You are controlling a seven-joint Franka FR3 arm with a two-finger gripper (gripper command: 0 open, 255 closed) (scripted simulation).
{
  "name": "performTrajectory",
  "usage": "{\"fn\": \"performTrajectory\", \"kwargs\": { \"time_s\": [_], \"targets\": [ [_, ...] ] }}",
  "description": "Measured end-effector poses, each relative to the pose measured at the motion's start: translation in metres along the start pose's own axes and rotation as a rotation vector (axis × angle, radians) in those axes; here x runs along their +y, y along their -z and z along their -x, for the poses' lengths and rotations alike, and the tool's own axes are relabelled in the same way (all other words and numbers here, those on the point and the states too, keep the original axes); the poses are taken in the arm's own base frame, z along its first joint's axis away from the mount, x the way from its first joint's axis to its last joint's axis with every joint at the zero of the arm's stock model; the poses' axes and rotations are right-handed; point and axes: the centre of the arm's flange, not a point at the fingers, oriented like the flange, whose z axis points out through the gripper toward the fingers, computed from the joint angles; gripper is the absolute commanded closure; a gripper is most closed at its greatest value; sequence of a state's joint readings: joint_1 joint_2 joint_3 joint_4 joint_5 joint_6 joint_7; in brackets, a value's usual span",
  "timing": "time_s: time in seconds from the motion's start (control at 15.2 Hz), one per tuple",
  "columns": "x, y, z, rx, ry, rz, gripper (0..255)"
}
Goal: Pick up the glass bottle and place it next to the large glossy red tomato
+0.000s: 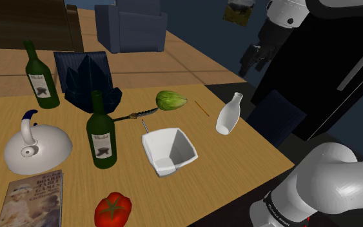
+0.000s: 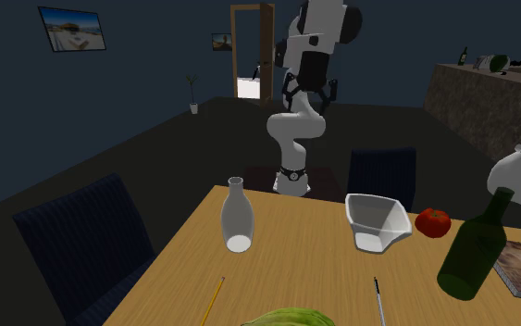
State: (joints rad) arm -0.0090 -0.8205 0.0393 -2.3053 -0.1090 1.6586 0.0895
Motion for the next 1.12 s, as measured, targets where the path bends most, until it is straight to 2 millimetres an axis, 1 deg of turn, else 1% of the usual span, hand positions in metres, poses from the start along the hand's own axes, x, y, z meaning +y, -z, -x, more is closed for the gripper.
{"fn": "performTrajectory", "kwargs": {
  "time_s": [0.07, 0.2, 0.53, 0.73, 0.92, 1.12],
  "targets": [
    [0.0, 0.0, 0.0, 0.0, 0.0, 0.0, 0],
    [0.01, -0.011, -0.004, -0.002, -0.004, -0.006, 0],
    [0.054, -0.057, -0.017, -0.011, -0.019, -0.03, 0],
    [0.083, -0.087, -0.021, -0.016, -0.027, -0.045, 0],
    [0.109, -0.118, -0.033, -0.021, -0.037, -0.061, 0],
    [0.139, -0.149, -0.041, -0.026, -0.046, -0.075, 0]
  ]
}}
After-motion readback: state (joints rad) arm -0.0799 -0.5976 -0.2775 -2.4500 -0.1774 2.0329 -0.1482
